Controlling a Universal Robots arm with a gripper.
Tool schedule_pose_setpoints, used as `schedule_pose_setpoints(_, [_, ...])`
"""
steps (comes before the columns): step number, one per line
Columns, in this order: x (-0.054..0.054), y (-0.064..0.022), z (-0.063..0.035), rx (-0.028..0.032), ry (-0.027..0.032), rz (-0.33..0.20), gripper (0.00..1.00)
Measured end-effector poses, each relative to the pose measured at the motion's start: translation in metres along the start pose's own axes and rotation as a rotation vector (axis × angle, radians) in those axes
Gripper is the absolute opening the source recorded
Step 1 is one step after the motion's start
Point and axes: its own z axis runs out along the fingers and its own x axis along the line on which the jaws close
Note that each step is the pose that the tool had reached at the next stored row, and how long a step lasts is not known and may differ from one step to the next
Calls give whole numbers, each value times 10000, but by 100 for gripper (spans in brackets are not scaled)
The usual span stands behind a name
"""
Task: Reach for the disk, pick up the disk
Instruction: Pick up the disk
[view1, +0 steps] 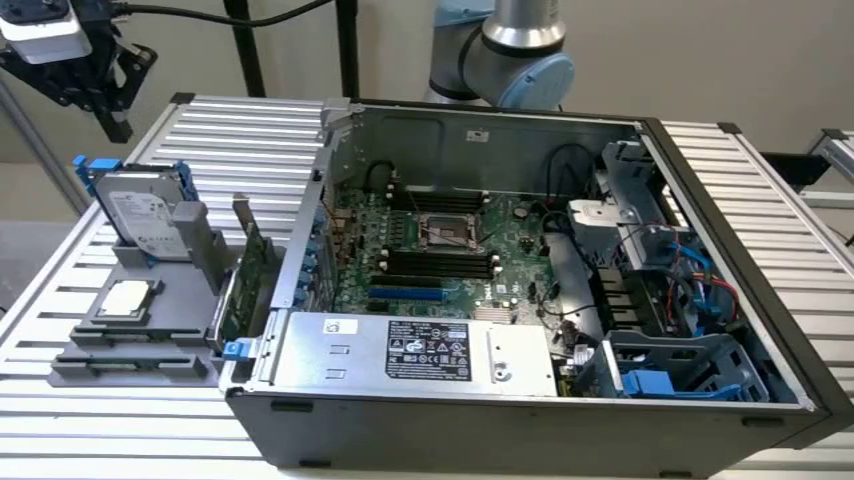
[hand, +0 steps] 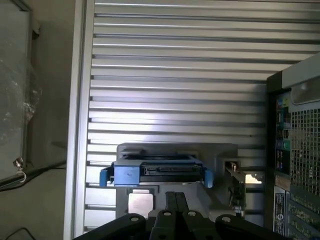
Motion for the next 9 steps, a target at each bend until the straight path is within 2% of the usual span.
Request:
schedule_pose_setpoints(6, [256,27,2,0,-3,0,11])
schedule_pose_setpoints(9, [268,27,1,1,-2,-7,11])
